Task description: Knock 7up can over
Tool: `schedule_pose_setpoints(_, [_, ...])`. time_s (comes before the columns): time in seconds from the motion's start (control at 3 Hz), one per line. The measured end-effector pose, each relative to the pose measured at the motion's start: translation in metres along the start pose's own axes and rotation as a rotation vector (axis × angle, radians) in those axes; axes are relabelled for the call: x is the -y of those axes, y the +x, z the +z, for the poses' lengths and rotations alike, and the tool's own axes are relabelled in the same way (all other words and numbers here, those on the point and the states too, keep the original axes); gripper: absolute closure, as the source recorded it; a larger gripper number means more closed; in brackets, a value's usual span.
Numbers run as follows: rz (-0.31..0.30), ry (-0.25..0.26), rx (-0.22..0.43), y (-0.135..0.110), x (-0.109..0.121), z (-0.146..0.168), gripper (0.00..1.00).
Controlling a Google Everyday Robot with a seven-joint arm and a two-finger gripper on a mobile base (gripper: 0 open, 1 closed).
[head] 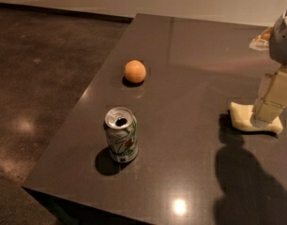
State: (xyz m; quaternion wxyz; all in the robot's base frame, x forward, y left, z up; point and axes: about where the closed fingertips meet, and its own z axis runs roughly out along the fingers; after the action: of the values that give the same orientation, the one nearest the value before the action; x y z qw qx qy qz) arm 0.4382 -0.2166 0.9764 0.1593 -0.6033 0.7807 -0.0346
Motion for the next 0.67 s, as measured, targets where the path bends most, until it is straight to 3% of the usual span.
schedule_pose_setpoints(0.33, [0.0, 0.0, 0.0, 0.0, 0.0, 0.0, 0.0])
schedule_pose_setpoints(0.67, [-0.013, -0.011, 0.053, -0.015, -0.005, 0.001, 0.0])
